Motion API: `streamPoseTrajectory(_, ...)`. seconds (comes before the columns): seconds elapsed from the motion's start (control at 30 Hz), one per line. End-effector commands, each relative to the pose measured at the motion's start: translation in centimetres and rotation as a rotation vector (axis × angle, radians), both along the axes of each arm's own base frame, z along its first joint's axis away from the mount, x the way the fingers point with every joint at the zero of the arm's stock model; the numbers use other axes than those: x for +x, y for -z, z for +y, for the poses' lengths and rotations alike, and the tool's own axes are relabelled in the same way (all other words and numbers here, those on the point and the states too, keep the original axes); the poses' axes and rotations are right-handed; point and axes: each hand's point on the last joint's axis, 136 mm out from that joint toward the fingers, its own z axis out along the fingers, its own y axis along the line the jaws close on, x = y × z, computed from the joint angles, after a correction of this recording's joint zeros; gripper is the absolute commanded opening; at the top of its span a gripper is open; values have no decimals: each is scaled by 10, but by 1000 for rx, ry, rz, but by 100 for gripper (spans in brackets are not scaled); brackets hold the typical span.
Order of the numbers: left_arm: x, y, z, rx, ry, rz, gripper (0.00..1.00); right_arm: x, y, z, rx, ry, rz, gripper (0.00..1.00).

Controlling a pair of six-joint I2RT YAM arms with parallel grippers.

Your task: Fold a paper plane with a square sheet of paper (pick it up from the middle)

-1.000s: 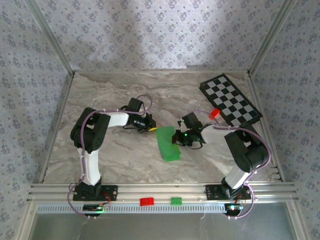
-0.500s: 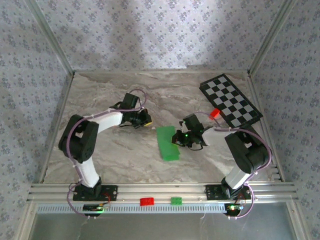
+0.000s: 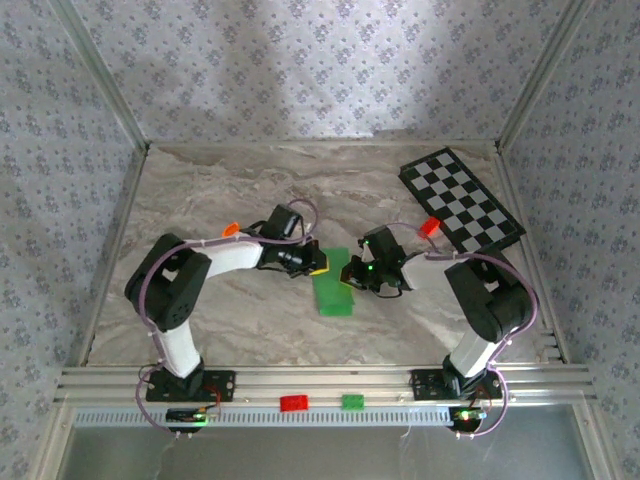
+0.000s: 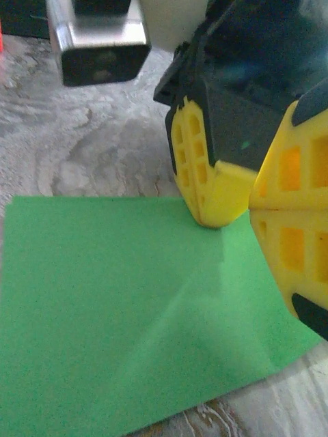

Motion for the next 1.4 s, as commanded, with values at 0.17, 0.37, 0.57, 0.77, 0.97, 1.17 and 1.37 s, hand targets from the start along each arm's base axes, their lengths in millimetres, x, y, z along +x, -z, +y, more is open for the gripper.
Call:
streamPoseTrajectory(0.17,-12,32,5,27,66,27,0,-17,38,-28,-156,50,96,0)
streamPoseTrajectory(0.37,-36,64,28,112,102,77,0,-20,42,-31,-166,52,104,0)
streamPoseTrajectory(0.57,-51,72,49,204,162,66,0,-21,43,-33,-177,53,110,0)
streamPoseTrajectory(0.77,-31,23,30,116,127,-15,0,-22,42,-36,-192,54,108,0)
streamPoseTrajectory(0.97,-28,-2,5,7,108,-19,1,-22,42,-37,-200,52,107,0)
streamPoseTrajectory(1.17,-41,19,0,26,142,28,1,-23,41,-39,-206,56,108,0)
streamPoseTrajectory(1.37,-61,50,20,122,184,67,1,-23,42,-41,-213,57,112,0)
